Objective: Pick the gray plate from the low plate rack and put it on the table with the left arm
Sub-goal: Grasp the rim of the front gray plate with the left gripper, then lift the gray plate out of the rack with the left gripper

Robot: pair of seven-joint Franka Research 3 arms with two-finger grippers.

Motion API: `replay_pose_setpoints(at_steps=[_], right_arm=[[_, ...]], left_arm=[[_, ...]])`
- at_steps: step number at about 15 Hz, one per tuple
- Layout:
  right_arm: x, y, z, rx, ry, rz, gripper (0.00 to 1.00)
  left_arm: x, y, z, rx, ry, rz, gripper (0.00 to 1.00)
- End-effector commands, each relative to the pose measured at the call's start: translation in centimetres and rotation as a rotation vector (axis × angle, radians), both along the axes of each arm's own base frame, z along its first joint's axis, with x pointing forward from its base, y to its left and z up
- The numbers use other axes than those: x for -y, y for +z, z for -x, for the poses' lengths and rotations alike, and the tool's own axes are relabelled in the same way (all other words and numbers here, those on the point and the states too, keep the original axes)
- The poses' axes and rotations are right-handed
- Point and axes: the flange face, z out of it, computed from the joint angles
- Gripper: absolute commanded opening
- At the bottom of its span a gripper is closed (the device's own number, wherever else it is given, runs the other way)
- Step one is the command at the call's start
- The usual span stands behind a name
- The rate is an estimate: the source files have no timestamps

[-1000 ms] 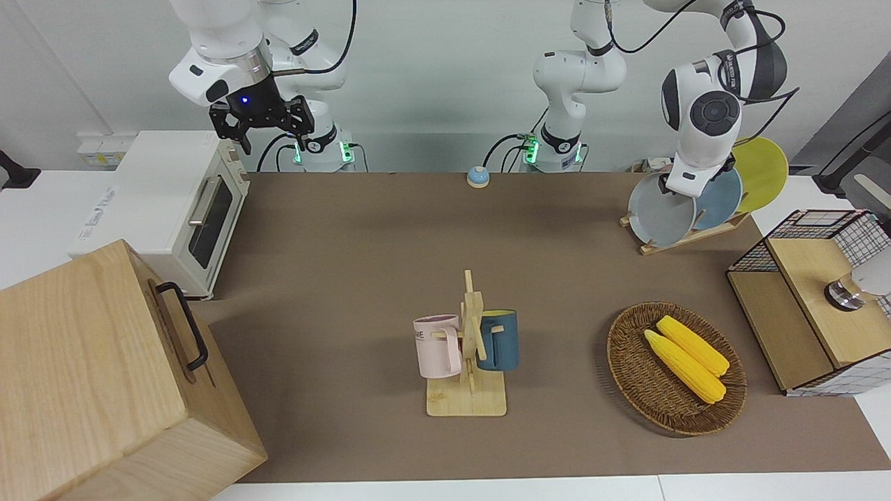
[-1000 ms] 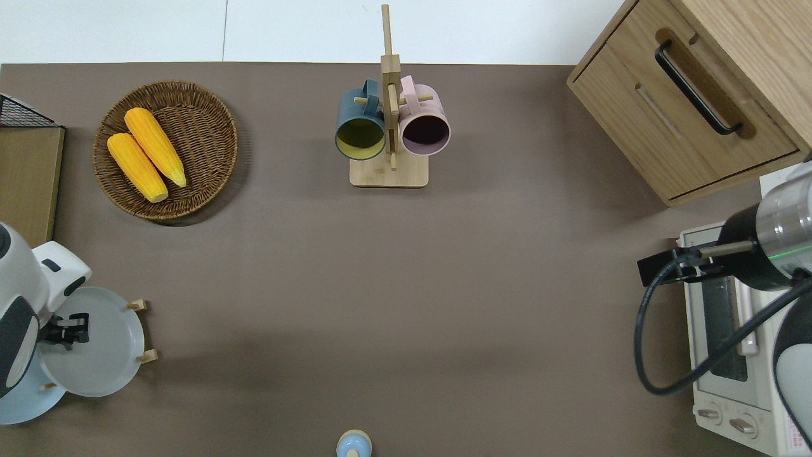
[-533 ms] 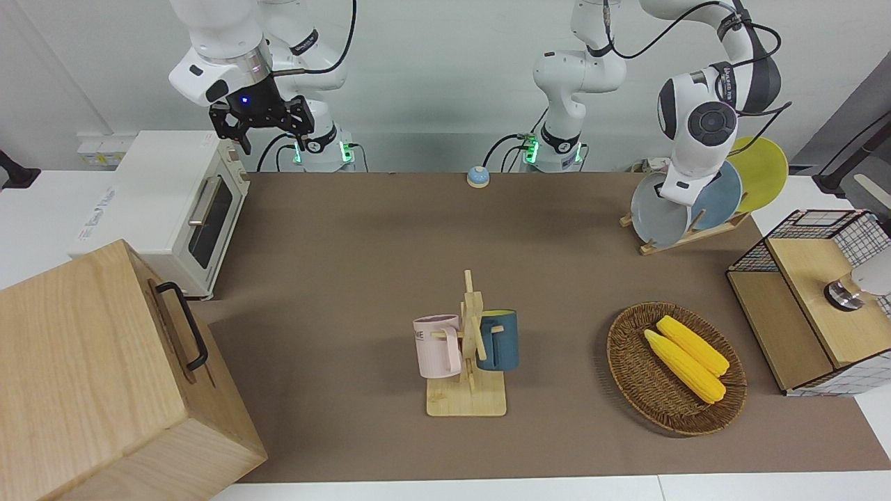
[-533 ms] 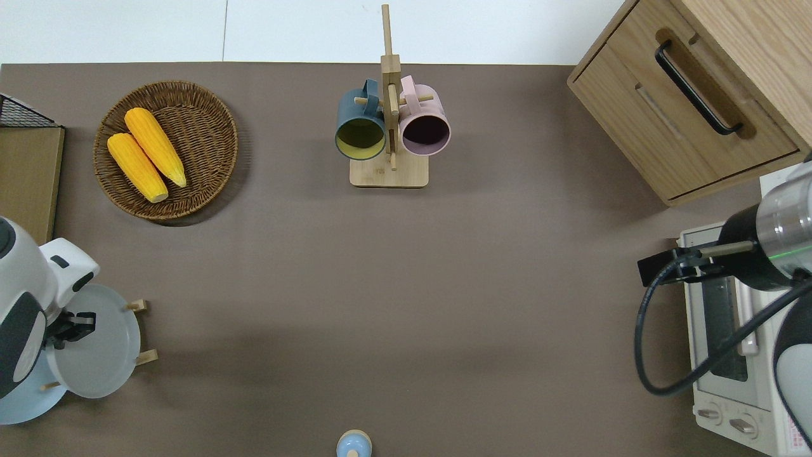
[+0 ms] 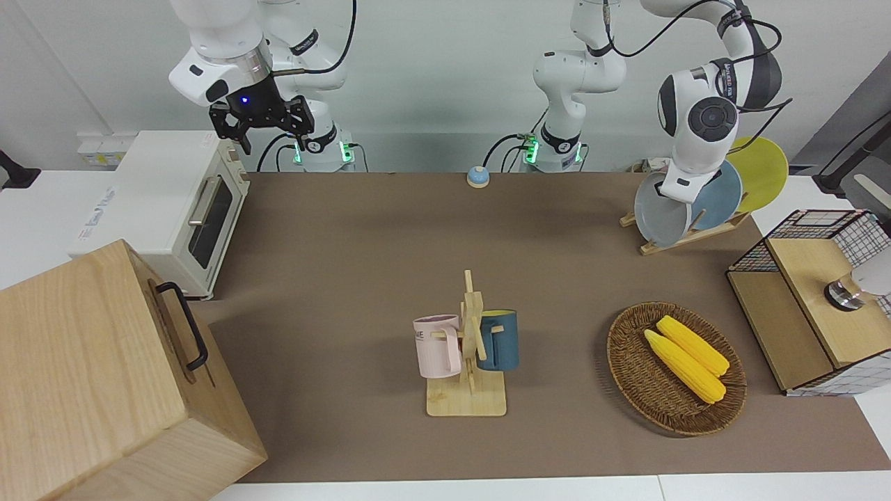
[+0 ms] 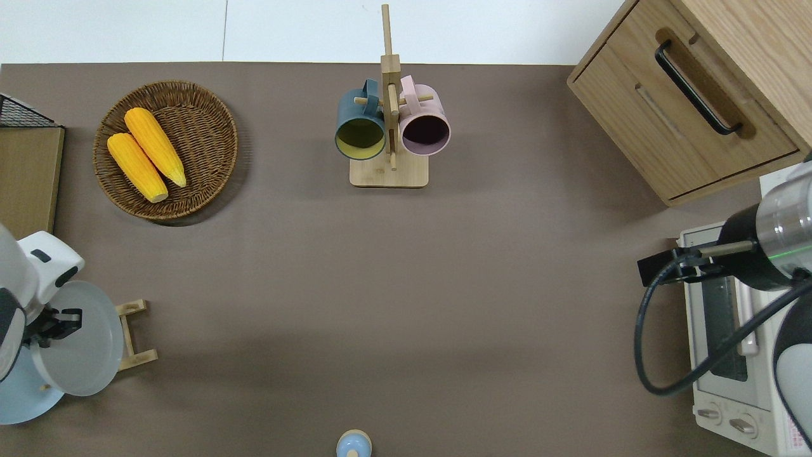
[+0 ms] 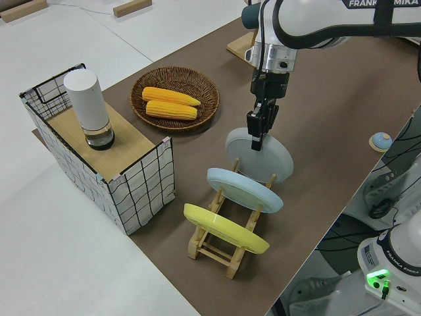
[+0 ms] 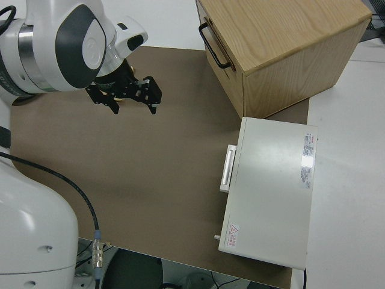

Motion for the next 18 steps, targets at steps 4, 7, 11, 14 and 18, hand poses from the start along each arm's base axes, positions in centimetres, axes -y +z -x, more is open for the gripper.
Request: replay_pose_setpoints(at_steps=[4, 7, 11, 14, 18], right_arm=[[0.3, 0.4, 0.3, -0.005, -0.003, -0.002, 0.987], [0.4, 0.4, 0.3, -0.005, -0.005, -0.002, 0.987], [0.3, 0.4, 0.3, -0.005, -0.003, -0.002, 0.99], [0.4, 0.4, 0.3, -0.005, -0.005, -0.002, 0.99], [0.3, 0.4, 0.3, -0.005, -0.003, -0.002, 0.99]], left_arm=[[2.7, 4.7, -0.4, 0.019, 0.019, 0.076, 0.0], [4.5, 4.6, -0.4, 0.019, 0.069, 0.229, 0.0], [11.1, 1.4, -1.1, -0.024, 0.164, 0.396, 0.01], [15.0, -2.2, -2.0, -0.055, 0.14, 0.432, 0.01], [18.8, -7.3, -3.1, -0.099, 0.132, 0.446, 0.04]])
